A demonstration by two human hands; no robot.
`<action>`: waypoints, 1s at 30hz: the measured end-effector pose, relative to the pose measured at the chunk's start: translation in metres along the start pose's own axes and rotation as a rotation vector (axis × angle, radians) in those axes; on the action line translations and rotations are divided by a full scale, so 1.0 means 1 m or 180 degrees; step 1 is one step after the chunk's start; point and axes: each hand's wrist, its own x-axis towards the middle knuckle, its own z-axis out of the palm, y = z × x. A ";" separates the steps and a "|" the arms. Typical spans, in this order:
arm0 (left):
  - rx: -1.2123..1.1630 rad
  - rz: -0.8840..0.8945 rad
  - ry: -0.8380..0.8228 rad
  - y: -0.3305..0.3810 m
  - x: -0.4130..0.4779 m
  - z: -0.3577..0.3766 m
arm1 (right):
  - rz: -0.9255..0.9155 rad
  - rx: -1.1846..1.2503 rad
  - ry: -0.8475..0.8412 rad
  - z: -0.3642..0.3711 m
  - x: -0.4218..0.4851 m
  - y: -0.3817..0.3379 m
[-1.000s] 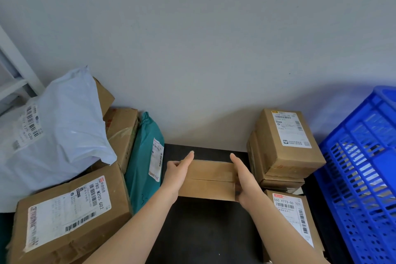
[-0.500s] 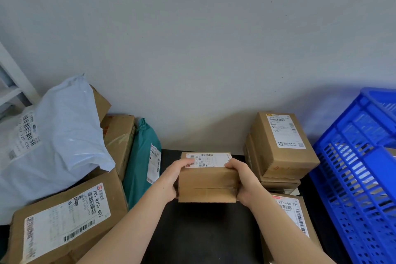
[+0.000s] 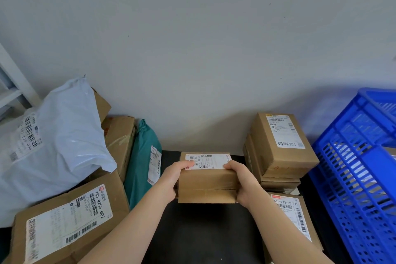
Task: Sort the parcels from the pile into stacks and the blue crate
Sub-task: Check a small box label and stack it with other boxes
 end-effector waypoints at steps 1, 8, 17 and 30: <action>-0.0013 0.0008 -0.0018 0.000 0.000 0.000 | -0.0009 0.0017 -0.0006 -0.001 -0.001 -0.001; -0.0101 0.0145 -0.0169 0.001 -0.001 -0.002 | -0.0028 0.0112 -0.0270 -0.007 -0.005 0.001; -0.0104 0.0179 -0.0556 -0.001 0.001 -0.003 | 0.0020 -0.0052 -0.0234 -0.012 -0.011 -0.006; 0.0322 0.0375 -0.0956 0.006 -0.003 -0.003 | 0.0120 0.0018 -0.0076 -0.020 -0.009 -0.016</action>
